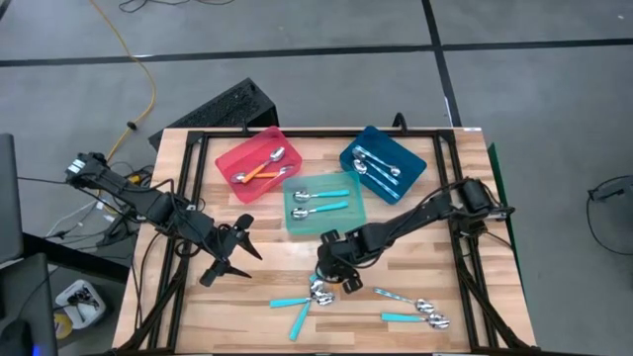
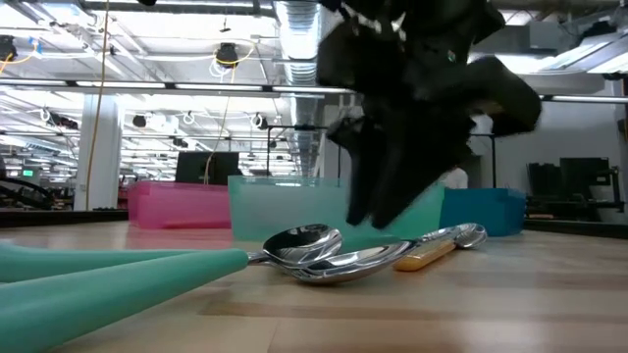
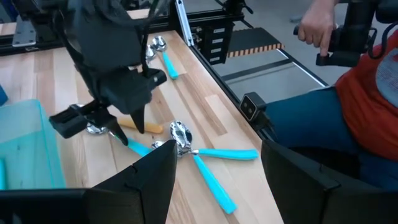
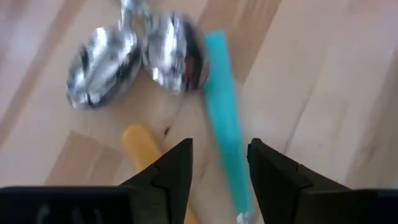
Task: Sort silverware by color (type)
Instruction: Put the blue spoon into the green bin
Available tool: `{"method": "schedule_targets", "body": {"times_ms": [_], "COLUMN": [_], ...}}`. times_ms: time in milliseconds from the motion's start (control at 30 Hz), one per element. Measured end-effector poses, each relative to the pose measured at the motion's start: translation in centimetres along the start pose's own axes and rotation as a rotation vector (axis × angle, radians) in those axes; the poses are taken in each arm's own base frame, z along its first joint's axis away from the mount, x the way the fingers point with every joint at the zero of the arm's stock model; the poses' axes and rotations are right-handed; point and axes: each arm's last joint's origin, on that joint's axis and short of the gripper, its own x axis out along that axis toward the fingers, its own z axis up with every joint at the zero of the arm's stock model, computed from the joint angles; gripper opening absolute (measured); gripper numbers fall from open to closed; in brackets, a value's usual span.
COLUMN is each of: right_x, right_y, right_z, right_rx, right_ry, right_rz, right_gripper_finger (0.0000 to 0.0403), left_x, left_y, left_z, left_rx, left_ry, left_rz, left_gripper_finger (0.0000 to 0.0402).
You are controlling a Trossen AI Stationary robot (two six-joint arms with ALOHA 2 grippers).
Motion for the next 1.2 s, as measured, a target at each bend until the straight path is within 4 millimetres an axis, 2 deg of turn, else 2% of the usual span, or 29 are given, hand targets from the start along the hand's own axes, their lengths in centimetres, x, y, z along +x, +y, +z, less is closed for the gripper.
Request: {"method": "schedule_targets", "body": {"times_ms": [400, 800, 967, 1200], "right_x": [-0.1, 1.8, 1.8, 1.8], "right_y": [-0.7, -1.5, -1.5, -1.7], "right_z": [-0.1, -1.1, -1.5, -1.7], "right_rx": [0.063, 0.082, 0.106, 0.185], "right_ry": [0.024, 0.095, 0.144, 0.163], "right_rz": [0.016, 0.01, -0.052, -0.058], "right_gripper_finger": [0.0242, 0.0223, 0.0182, 0.0081], "left_x": [0.0, 0.0, 0.0, 0.0], "left_y": [0.0, 0.1, 0.1, 0.1], "left_z": [0.0, 0.0, -0.1, -0.1], "left_rx": [0.012, 0.012, 0.026, 0.026], "left_ry": [-0.002, 0.001, 0.003, 0.005], "left_rz": [0.017, 0.023, 0.024, 0.026], "left_gripper_finger": [0.0218, 0.0218, 0.0218, 0.0218]}}
